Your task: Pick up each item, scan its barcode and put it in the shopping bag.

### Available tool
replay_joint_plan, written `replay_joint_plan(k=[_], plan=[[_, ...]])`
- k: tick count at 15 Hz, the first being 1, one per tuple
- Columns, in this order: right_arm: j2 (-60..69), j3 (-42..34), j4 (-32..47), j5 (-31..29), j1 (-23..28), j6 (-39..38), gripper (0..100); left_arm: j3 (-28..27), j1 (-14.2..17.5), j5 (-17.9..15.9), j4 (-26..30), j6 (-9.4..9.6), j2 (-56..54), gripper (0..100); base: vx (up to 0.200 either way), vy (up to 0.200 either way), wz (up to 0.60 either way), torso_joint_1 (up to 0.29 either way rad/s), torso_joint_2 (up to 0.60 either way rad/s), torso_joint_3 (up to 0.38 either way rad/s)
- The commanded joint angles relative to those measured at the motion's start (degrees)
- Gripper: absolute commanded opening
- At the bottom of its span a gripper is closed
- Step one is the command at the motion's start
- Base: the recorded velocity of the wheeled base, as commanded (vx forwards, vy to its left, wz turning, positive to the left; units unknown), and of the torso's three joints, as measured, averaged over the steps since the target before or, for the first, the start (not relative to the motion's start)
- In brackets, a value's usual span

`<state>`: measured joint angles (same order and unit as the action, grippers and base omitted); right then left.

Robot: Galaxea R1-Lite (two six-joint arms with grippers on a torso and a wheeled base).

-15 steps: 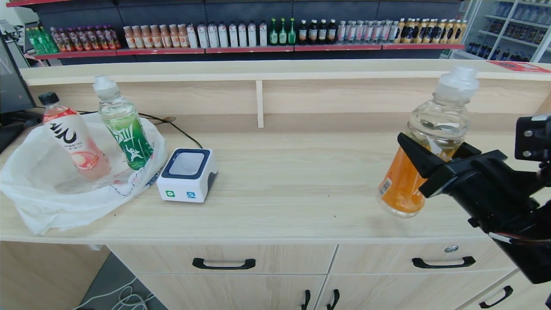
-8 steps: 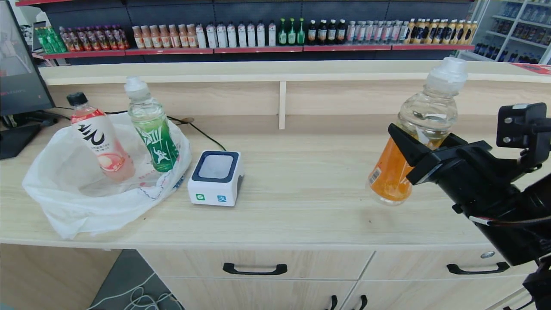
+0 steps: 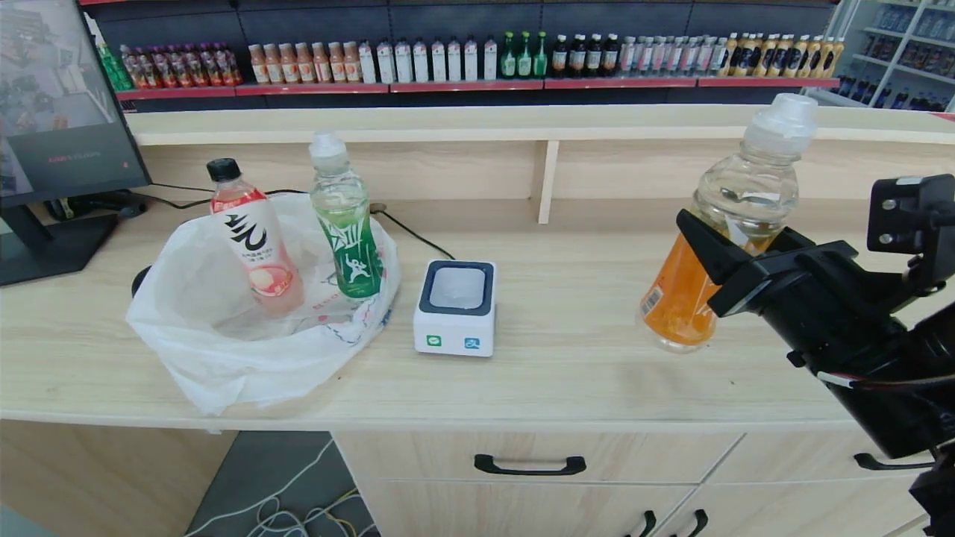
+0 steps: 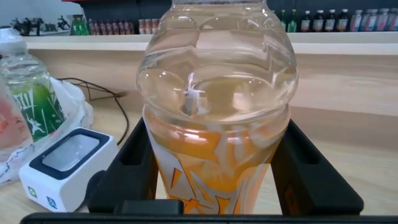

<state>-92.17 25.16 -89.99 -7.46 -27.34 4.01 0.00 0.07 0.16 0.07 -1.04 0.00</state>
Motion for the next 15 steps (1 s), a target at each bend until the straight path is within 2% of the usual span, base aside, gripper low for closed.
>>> replay_joint_plan(k=[1,3,12,15], plan=[[1.3,-0.5,0.0,-0.1,0.1,0.0,0,0.0,0.0,0.0,0.0,-0.02,0.0,100,0.000,0.200,0.00,0.007,0.00,0.002],[1.7,1.8,0.0,-0.2,0.2,0.3,0,0.0,0.0,0.0,0.0,-0.02,0.0,100,0.000,0.200,0.00,-0.002,0.00,0.002],[4.3,0.6,0.0,-1.2,2.8,1.2,0,0.0,0.0,0.0,0.0,-0.02,0.0,100,0.000,0.200,0.00,0.004,0.00,0.003],[4.9,0.4,0.0,-2.9,4.2,4.0,0,-0.1,0.0,0.0,0.0,0.33,0.0,100,0.000,0.000,0.00,0.000,0.00,0.000]])
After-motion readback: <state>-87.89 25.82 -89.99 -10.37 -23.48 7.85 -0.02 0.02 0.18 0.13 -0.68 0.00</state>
